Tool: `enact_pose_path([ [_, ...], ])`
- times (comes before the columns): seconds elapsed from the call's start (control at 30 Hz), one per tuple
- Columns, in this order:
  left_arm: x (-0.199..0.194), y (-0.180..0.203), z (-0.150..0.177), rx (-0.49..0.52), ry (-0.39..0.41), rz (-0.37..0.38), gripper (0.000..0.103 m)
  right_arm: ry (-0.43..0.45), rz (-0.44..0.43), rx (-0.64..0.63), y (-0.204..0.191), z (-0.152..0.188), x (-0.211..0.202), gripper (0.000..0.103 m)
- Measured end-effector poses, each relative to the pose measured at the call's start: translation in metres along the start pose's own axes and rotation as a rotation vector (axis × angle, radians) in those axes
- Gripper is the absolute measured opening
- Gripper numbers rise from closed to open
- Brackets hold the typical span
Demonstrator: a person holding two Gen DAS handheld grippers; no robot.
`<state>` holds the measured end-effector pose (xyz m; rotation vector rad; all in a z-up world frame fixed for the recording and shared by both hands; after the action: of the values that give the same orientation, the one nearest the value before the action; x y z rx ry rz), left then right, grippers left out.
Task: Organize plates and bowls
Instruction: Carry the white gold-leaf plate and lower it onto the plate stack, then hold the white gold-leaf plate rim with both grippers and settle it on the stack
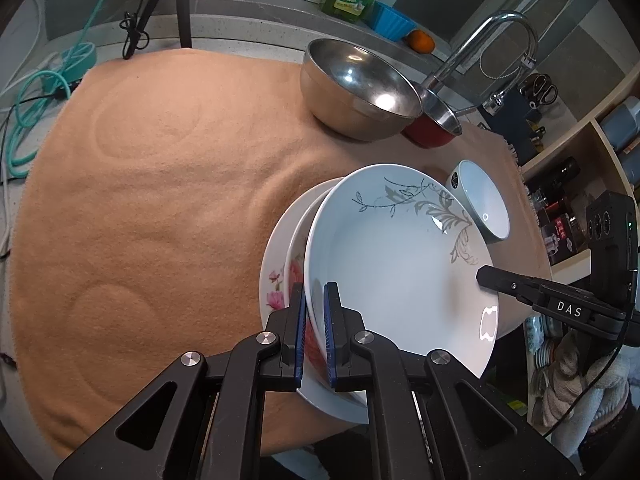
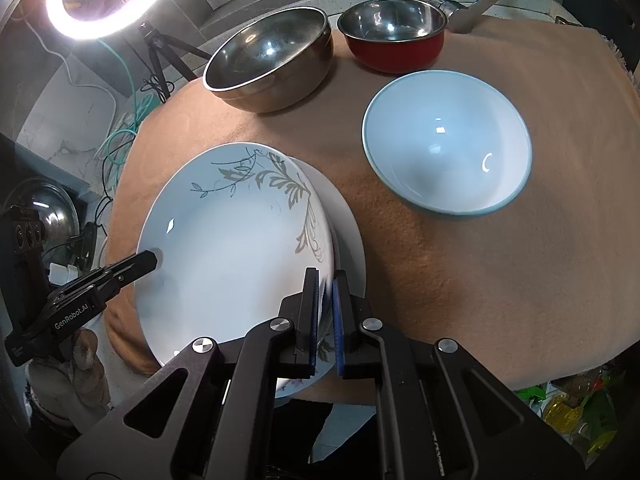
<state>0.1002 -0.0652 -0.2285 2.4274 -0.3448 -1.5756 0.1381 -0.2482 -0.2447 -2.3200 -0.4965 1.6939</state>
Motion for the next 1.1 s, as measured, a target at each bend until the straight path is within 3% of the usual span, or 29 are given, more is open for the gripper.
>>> enact_pose_path([
  [1.1,0.006,0.0,0.0,0.047,-0.026,-0.051,0.007,-0.034,0.048,-0.048,-0.002,0.002,0.011,0.008],
])
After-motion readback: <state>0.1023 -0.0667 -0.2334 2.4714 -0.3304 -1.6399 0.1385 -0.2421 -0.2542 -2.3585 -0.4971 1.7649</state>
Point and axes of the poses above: each gripper's, at about its wrist camera, not at the fingertips, and x roughly the way its jaws point, y to its right, z to its underside, the point moved 10 cm from there along x, roughly the way its jaws point, and after that the axes turned 4 degrees about -z, right-handed, at the moved point
